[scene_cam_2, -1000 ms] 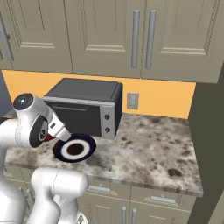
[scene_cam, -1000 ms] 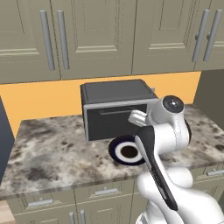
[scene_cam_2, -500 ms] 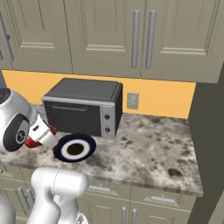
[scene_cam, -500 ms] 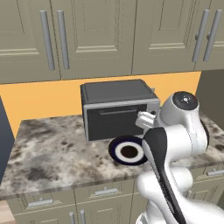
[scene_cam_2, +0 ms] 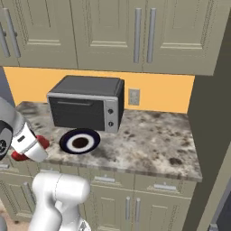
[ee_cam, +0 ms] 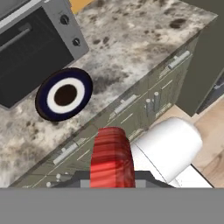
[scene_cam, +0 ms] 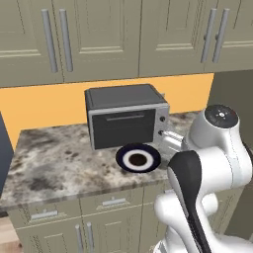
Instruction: Place the steak on the counter behind the older steak on the same shelf of the fridge to maintain FIFO order. Close the fridge door when finished.
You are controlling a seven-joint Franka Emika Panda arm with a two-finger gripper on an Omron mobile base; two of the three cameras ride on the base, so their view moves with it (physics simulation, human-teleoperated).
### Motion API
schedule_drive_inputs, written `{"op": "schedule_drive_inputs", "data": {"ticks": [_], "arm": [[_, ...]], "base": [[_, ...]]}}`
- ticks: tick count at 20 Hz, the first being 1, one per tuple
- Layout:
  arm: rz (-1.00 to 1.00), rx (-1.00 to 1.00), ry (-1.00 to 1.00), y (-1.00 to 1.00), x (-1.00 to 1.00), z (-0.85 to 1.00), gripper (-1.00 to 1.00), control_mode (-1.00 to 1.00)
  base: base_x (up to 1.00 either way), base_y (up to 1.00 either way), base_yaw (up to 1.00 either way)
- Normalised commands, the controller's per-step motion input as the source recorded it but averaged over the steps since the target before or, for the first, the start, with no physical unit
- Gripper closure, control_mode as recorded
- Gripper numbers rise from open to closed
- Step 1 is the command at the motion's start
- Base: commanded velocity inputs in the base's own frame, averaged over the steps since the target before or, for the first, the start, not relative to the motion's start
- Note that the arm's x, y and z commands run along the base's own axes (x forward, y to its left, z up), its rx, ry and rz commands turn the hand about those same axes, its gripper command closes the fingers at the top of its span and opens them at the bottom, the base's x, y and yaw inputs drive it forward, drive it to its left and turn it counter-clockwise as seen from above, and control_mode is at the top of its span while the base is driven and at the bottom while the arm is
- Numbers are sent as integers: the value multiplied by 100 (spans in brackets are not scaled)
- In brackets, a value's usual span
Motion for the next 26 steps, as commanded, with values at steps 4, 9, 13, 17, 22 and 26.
{"op": "schedule_drive_inputs", "data": {"ticks": [4,9,13,17,22,26], "arm": [[0,0,0,0,0,0,100,100],[0,0,0,0,0,0,100,100],[0,0,0,0,0,0,100,100],[0,0,0,0,0,0,100,100],[0,0,0,0,0,0,100,100],[0,0,0,0,0,0,100,100]], "base": [[-80,9,-28],[-99,4,-59],[-80,2,-77],[-20,-7,-88],[24,-65,-77],[46,-99,-57]]}}
